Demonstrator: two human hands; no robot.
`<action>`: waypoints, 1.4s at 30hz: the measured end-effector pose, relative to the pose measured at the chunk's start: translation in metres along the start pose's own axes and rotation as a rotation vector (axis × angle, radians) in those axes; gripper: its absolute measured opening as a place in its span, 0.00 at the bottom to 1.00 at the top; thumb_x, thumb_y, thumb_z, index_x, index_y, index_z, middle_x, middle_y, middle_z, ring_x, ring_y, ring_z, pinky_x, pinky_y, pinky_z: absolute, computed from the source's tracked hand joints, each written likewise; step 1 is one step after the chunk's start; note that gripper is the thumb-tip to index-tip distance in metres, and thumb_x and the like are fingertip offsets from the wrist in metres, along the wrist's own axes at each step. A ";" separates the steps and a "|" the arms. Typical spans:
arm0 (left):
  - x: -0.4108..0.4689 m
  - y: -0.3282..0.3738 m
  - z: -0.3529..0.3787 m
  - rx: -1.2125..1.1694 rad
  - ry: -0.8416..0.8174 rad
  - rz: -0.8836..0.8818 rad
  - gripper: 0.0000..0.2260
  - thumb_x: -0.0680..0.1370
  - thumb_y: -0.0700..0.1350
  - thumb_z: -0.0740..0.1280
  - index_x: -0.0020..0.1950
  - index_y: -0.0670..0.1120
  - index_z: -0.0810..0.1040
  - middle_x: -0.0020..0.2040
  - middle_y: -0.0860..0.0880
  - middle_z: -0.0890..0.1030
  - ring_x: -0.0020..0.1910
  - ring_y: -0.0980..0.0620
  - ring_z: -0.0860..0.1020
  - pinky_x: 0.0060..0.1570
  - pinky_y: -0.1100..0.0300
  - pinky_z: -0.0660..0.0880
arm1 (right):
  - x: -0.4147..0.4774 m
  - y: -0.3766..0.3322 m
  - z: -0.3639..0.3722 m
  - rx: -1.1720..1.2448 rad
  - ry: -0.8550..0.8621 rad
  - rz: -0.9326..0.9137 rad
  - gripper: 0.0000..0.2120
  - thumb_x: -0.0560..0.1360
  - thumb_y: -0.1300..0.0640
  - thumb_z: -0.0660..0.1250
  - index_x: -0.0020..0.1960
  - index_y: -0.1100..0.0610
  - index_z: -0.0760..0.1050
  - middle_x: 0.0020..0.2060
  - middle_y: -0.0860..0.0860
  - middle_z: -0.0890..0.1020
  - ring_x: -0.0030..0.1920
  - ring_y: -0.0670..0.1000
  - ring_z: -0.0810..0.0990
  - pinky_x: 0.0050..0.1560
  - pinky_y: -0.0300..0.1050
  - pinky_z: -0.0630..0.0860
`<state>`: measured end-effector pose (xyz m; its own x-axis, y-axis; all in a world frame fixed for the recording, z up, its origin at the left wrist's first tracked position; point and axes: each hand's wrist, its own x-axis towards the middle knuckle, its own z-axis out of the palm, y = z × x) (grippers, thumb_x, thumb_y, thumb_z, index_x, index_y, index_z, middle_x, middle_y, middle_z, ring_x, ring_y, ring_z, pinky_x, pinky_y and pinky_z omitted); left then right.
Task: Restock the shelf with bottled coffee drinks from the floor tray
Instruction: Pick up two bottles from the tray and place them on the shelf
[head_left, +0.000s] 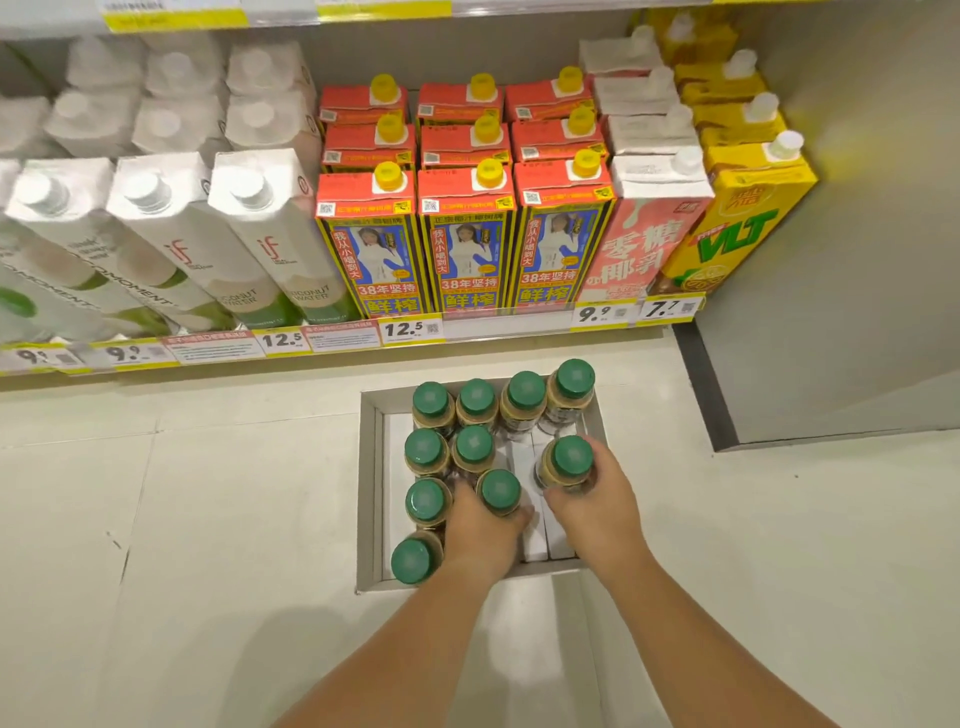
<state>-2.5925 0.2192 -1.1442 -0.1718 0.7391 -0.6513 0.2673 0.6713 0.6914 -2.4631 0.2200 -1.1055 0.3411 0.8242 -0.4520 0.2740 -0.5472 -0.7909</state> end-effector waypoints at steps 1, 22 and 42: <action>0.001 0.000 0.001 0.011 0.022 0.017 0.27 0.68 0.46 0.80 0.61 0.46 0.70 0.57 0.48 0.79 0.57 0.47 0.77 0.63 0.51 0.73 | 0.003 0.001 0.000 -0.009 0.001 -0.003 0.23 0.68 0.65 0.74 0.59 0.48 0.75 0.48 0.42 0.83 0.50 0.39 0.80 0.46 0.28 0.73; -0.079 0.167 -0.106 0.160 0.004 0.629 0.13 0.59 0.52 0.79 0.39 0.63 0.80 0.37 0.58 0.84 0.37 0.61 0.82 0.40 0.67 0.78 | -0.032 -0.147 -0.068 0.177 0.078 -0.313 0.27 0.62 0.68 0.78 0.55 0.45 0.79 0.47 0.43 0.86 0.52 0.46 0.82 0.56 0.39 0.76; -0.253 0.556 -0.258 0.109 0.061 1.255 0.06 0.70 0.52 0.75 0.42 0.51 0.84 0.36 0.58 0.85 0.31 0.64 0.78 0.32 0.71 0.72 | -0.112 -0.540 -0.221 0.288 0.236 -0.966 0.15 0.69 0.68 0.75 0.52 0.54 0.81 0.44 0.49 0.87 0.43 0.45 0.85 0.45 0.38 0.80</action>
<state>-2.6452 0.4197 -0.5137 0.2137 0.8665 0.4511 0.3541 -0.4991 0.7909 -2.4506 0.3907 -0.5367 0.2665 0.8267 0.4954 0.3097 0.4133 -0.8563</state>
